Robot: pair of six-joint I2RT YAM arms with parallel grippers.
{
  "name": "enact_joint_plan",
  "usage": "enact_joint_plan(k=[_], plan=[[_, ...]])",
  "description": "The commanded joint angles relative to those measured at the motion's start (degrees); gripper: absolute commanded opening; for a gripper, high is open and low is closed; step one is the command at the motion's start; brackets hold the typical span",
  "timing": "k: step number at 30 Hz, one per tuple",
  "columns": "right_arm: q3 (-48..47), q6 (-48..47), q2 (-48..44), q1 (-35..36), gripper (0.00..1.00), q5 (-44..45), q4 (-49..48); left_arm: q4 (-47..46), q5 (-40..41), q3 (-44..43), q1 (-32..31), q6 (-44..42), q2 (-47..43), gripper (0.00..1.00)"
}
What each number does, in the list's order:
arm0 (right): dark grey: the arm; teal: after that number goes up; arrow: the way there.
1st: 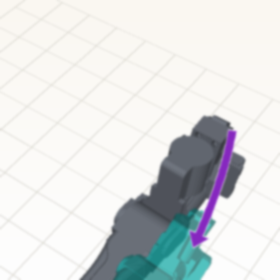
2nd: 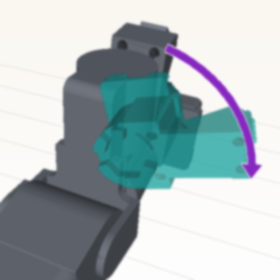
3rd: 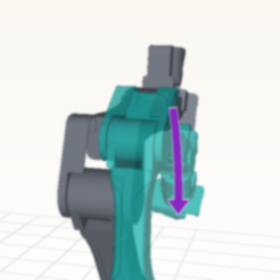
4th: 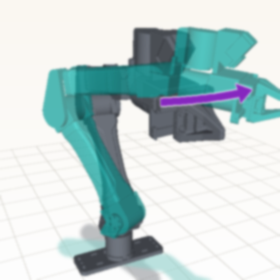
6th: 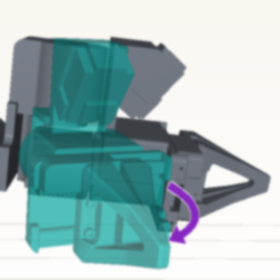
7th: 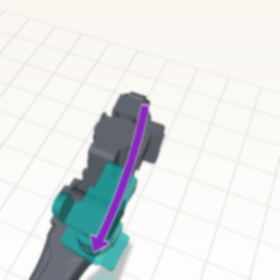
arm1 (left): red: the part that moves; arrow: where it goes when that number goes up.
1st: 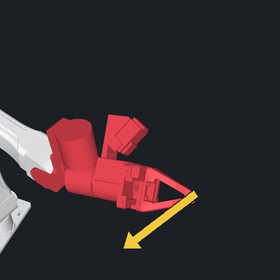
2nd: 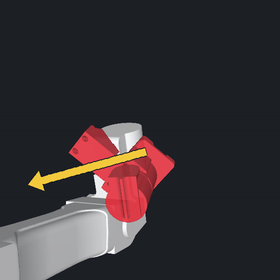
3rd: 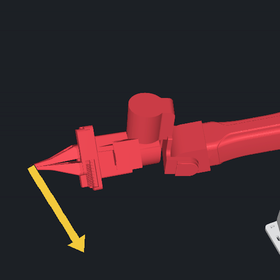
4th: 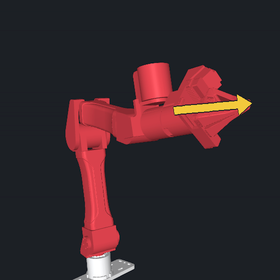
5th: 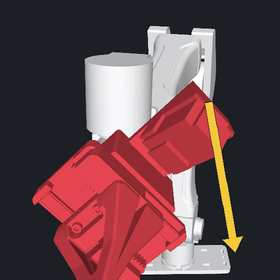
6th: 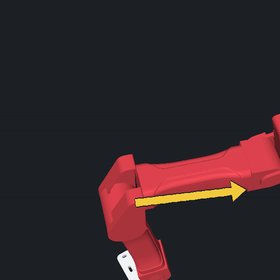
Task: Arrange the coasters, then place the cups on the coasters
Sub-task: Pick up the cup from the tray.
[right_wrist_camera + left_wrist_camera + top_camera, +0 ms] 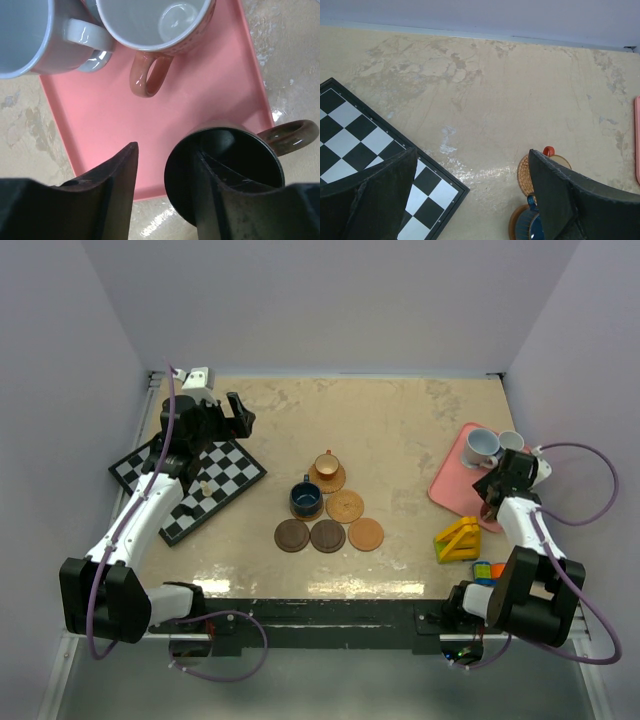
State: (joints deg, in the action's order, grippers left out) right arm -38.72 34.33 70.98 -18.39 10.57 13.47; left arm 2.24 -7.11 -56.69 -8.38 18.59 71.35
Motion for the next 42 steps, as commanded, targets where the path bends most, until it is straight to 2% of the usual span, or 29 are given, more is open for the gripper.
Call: enact_joint_plan(k=[1, 4, 6, 9, 10, 21, 33, 37, 42], plan=[[0.84, 0.66, -1.11, 0.02, 0.44, -2.04, -3.63, -2.33, 0.44, -2.20, -0.23, 0.48, -1.13, 0.97], [0.66, 0.13, -0.93, -0.15, 0.38, -2.57, -3.63, -2.42, 0.35, -2.29, -0.23, 0.48, -1.30, 0.96], [0.84, 0.04, -1.11, -0.07, 0.28, -3.18, -3.98, -2.42, 0.35, -2.29, -0.23, 0.48, -1.48, 0.96], [1.37, 0.21, -0.93, -0.06, 0.05, -4.06, -4.60, -2.33, 0.35, -2.20, -0.23, 0.48, -1.65, 0.96], [1.54, 0.13, -0.93, -0.15, 0.00, -4.41, -4.77, -2.42, 0.43, -2.20, -0.14, 0.48, -1.65, 0.96], [-0.30, -4.88, -4.79, -0.06, 0.00, -6.26, -5.65, -2.33, 0.43, -2.29, -0.14, 0.48, -1.83, 0.96], [-3.55, -14.54, -5.33, 1.25, 0.00, -15.75, -7.15, -2.33, 0.43, -2.03, -0.23, 0.22, -1.65, 0.96], [-6.01, -17.44, -5.24, 3.71, 0.00, -14.53, -5.57, -2.33, 0.43, -2.02, -0.23, 0.22, -1.57, 0.97], [-11.10, -20.17, -3.40, 14.59, 0.00, -8.21, -3.28, -2.33, 0.43, -1.94, -0.23, 0.04, -1.39, 0.96]])
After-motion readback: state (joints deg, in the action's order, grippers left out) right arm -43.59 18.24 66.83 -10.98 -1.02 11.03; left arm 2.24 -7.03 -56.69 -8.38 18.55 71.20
